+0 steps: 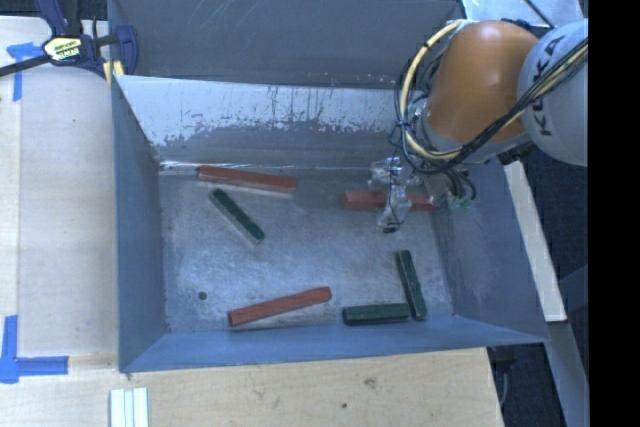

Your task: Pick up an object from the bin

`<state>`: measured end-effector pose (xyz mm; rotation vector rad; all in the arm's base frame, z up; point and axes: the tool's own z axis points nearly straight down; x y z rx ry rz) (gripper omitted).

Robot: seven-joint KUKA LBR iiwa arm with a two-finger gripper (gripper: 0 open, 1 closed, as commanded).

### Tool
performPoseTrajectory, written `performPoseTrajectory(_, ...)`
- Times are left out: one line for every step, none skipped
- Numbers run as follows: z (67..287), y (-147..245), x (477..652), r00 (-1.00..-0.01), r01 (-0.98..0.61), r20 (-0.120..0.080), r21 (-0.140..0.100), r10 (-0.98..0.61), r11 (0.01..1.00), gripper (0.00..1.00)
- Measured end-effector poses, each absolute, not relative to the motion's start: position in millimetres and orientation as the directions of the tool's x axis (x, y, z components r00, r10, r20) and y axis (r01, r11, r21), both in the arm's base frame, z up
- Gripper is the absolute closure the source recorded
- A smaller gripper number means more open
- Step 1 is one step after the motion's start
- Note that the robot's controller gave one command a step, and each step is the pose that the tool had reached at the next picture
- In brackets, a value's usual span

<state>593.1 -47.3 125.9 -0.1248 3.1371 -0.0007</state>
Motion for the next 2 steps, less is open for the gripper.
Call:
performPoseTrajectory(139.6,-47.4,593.4,-0.997,-0.079,-0.005,-0.001,-0.079,0.997,1.00)
performPoseTrajectory(149.4,-47.5,594.0,-0.997,-0.079,-0.007,-0.002,-0.079,0.997,1.00)
